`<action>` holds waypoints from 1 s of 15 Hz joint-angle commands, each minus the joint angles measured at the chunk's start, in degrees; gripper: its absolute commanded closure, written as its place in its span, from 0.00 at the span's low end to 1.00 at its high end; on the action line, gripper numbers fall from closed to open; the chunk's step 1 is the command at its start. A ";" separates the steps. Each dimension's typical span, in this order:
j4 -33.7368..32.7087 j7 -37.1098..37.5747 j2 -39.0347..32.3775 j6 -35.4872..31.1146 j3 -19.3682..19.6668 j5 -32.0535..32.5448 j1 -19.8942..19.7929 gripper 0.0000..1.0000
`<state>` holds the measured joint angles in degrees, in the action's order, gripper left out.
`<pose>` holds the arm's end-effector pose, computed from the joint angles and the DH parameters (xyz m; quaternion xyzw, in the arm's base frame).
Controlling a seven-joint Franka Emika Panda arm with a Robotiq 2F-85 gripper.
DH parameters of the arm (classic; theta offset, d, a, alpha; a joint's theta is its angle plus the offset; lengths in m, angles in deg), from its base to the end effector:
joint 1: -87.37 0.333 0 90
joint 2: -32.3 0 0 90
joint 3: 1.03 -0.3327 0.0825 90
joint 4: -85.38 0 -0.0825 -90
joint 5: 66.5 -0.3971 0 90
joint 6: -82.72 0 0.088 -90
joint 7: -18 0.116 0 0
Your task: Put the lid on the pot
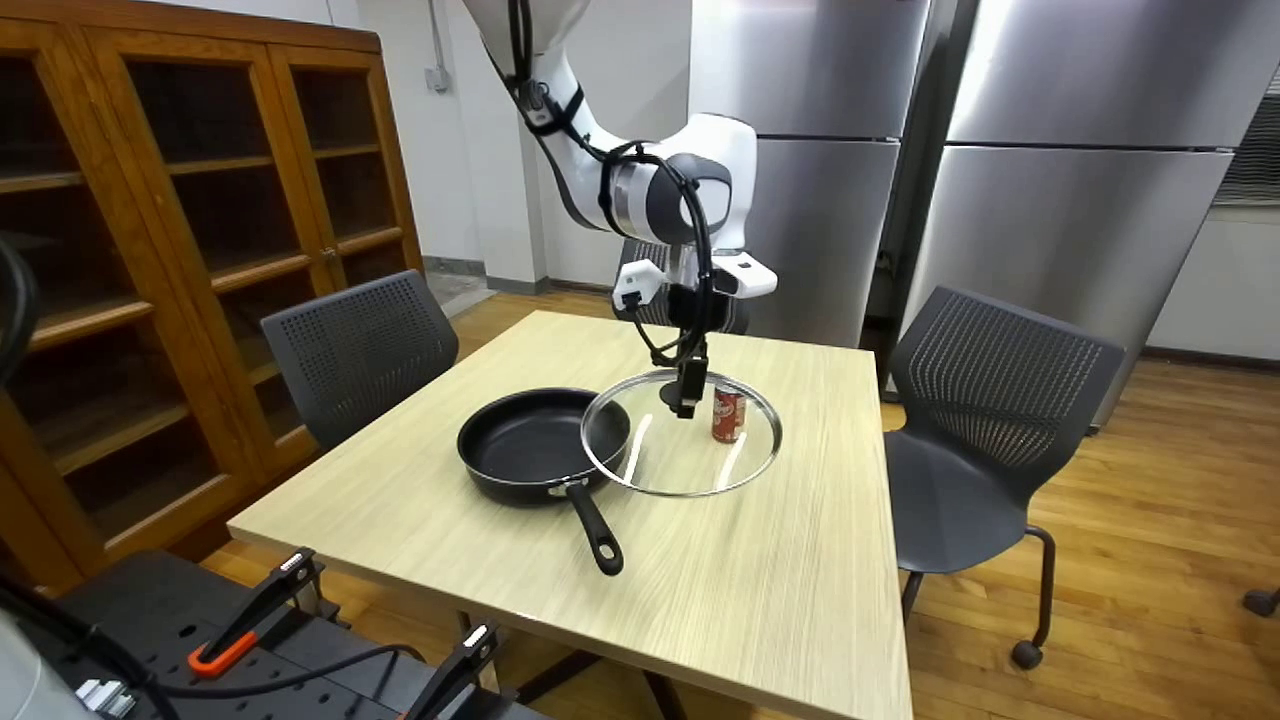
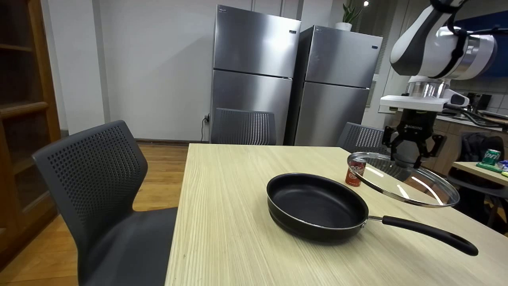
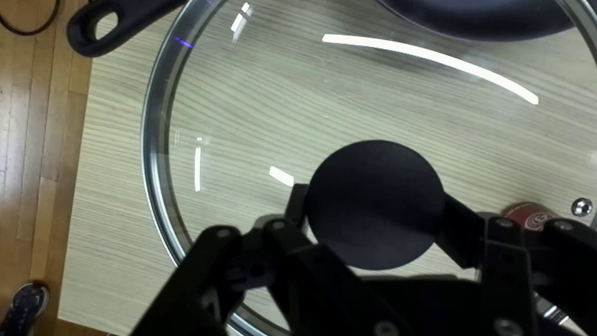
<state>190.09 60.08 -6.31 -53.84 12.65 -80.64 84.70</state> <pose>0.6291 -0.1732 0.1575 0.8345 -0.5491 -0.0447 0.0049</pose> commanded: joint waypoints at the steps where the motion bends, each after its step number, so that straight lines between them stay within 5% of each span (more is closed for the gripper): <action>1: 3.36 3.51 4.50 0.14 0.31 3.60 3.56 0.63; 15: 2.22 10.15 3.66 2.63 -2.56 12.64 13.78 0.63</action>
<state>193.07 68.57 -4.71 -53.76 11.15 -70.12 98.27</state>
